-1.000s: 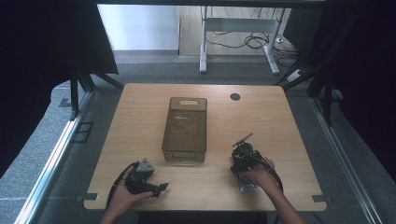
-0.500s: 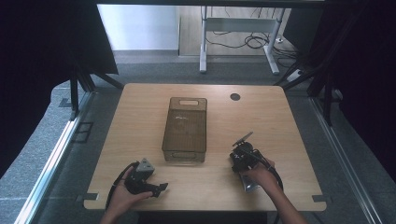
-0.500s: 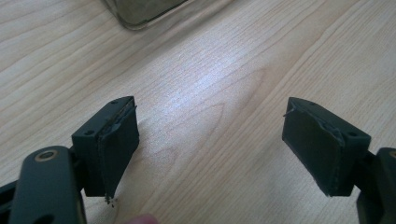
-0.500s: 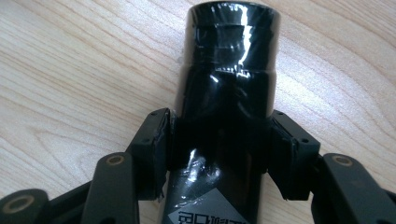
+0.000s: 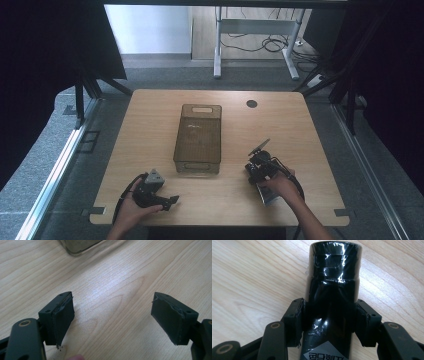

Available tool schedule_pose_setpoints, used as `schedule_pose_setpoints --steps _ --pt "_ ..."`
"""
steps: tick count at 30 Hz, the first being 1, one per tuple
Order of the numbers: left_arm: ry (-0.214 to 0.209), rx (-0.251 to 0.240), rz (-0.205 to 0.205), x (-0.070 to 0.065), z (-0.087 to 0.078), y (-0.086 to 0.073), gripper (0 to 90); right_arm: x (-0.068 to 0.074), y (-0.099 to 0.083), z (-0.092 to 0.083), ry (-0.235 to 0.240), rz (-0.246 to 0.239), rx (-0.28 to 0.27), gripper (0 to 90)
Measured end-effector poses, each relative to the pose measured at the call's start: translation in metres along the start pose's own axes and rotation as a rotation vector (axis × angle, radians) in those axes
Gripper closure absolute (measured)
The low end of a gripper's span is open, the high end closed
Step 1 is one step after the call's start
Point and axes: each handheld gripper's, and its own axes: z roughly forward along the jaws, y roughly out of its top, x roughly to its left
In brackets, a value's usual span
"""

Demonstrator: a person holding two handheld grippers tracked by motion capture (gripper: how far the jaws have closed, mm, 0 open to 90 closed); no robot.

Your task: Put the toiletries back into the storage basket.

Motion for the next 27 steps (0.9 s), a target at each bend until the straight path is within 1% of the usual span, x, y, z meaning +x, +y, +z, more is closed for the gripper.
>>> schedule_pose_setpoints --steps 5,6,9,10,11,17,21,22,27 --pt "-0.001 -0.004 0.0 -0.001 -0.001 0.0 18.9 0.001 0.002 -0.008 0.017 -0.005 -0.013 47.4" --pt "-0.001 -0.003 0.0 -0.001 -0.001 0.0 18.9 0.0 0.003 -0.014 0.031 -0.004 -0.019 47.5" --pt "-0.002 -0.003 0.0 -0.001 -0.001 0.0 18.9 -0.001 0.005 -0.022 0.036 -0.002 -0.027 47.5" --pt "-0.002 -0.003 0.0 -0.001 -0.001 0.0 18.9 -0.001 0.005 -0.022 0.036 -0.002 -0.027 47.5" --pt "-0.001 -0.003 -0.001 -0.001 -0.001 0.0 18.9 -0.002 0.007 -0.027 0.044 0.001 -0.037 47.5" --pt "-0.005 -0.002 0.004 -0.002 0.0 0.001 18.9 -0.005 0.011 -0.039 0.07 0.014 -0.065 47.5" --pt "-0.003 -0.003 0.001 -0.001 -0.001 0.001 18.9 -0.004 0.014 -0.044 0.085 0.007 -0.071 47.6" --pt "-0.003 -0.003 0.001 -0.001 -0.001 0.001 18.9 -0.001 0.018 -0.048 0.092 0.001 -0.077 47.6" --pt "-0.01 0.008 0.013 -0.003 0.001 0.001 18.9 0.005 0.027 -0.061 0.101 -0.017 -0.098 47.6"
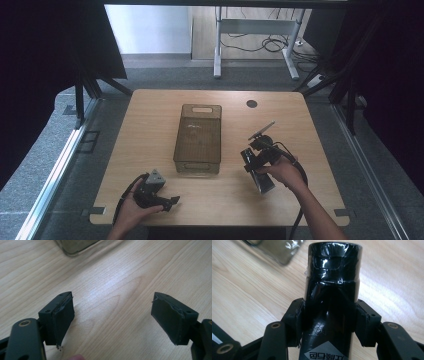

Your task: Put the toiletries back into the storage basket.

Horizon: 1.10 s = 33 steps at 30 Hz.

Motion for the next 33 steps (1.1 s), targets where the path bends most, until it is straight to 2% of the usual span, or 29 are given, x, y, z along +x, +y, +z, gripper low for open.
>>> schedule_pose_setpoints --steps 8,17,21,33 --pt "0.001 -0.005 -0.002 0.001 -0.001 0.0 18.9 0.005 0.016 -0.01 0.048 -0.01 -0.04 47.6" --pt "-0.001 0.004 0.001 0.0 0.001 0.0 18.9 0.018 0.031 -0.017 0.036 -0.054 -0.053 47.5" --pt "-0.001 0.005 0.001 0.001 0.001 0.0 18.9 0.021 0.037 -0.021 0.05 -0.052 -0.061 47.6" --pt "-0.008 0.014 0.007 -0.002 0.004 0.0 18.9 0.031 0.049 -0.025 0.084 -0.088 -0.077 47.6"
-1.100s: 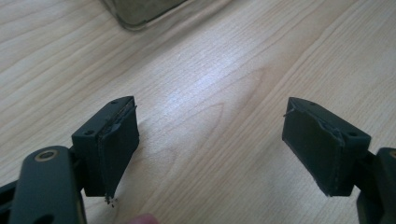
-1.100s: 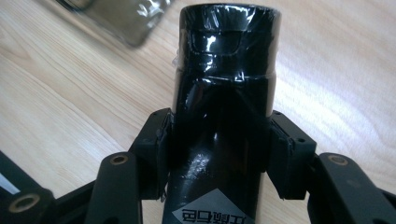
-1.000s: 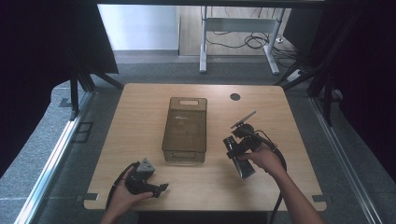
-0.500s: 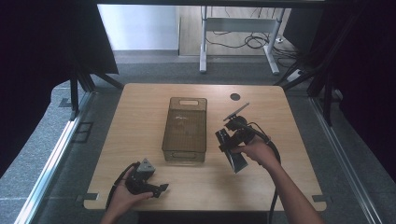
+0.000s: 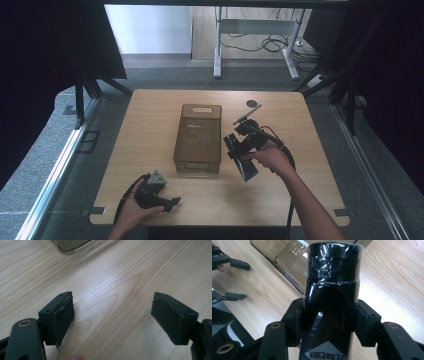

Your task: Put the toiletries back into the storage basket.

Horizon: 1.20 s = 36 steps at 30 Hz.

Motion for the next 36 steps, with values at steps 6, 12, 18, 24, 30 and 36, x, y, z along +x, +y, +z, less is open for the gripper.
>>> schedule_pose_setpoints --steps 6,12,18,24,30,36 --pt "-0.008 0.007 0.01 -0.001 0.001 0.0 18.7 0.002 0.005 -0.001 0.009 0.009 -0.003 47.6" --pt "0.002 0.0 -0.007 0.003 -0.002 -0.001 18.7 0.005 0.007 -0.001 0.021 0.006 -0.006 47.6" --pt "-0.001 0.007 0.004 0.001 0.0 0.0 18.7 0.01 0.013 -0.003 0.031 -0.008 -0.016 47.6" --pt "-0.002 0.008 0.002 0.001 0.0 0.0 18.7 0.012 0.015 -0.004 0.043 -0.017 -0.024 47.6" --pt "-0.003 0.012 0.011 0.001 0.0 0.0 18.7 0.015 0.018 -0.001 0.064 -0.016 -0.033 47.6" --pt "-0.004 0.012 0.01 0.001 0.0 0.0 18.7 0.018 0.022 -0.002 0.063 -0.023 -0.04 47.6"
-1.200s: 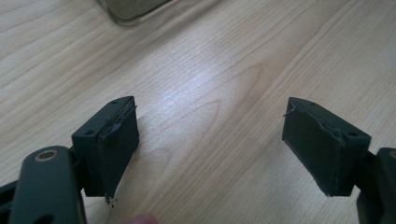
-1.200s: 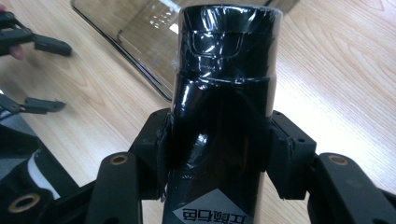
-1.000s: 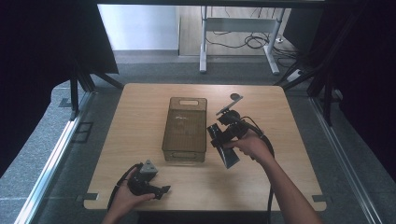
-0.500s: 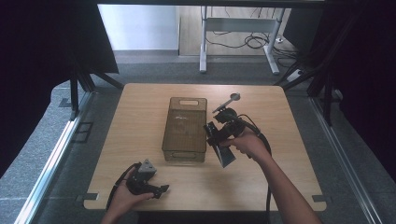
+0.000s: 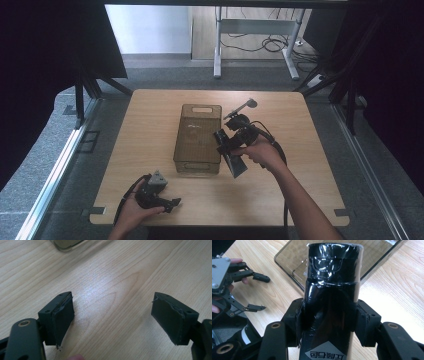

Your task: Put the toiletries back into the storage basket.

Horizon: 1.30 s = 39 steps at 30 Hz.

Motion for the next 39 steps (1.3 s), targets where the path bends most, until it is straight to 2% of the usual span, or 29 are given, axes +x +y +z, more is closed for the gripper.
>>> schedule_pose_setpoints --steps 14,39 --pt "-0.004 0.01 -0.004 -0.001 0.001 0.0 18.4 0.003 0.005 0.002 0.015 -0.009 0.003 47.6" --pt "-0.004 0.006 -0.005 0.0 0.0 0.0 18.4 0.011 0.031 0.016 0.041 -0.014 0.011 47.7"
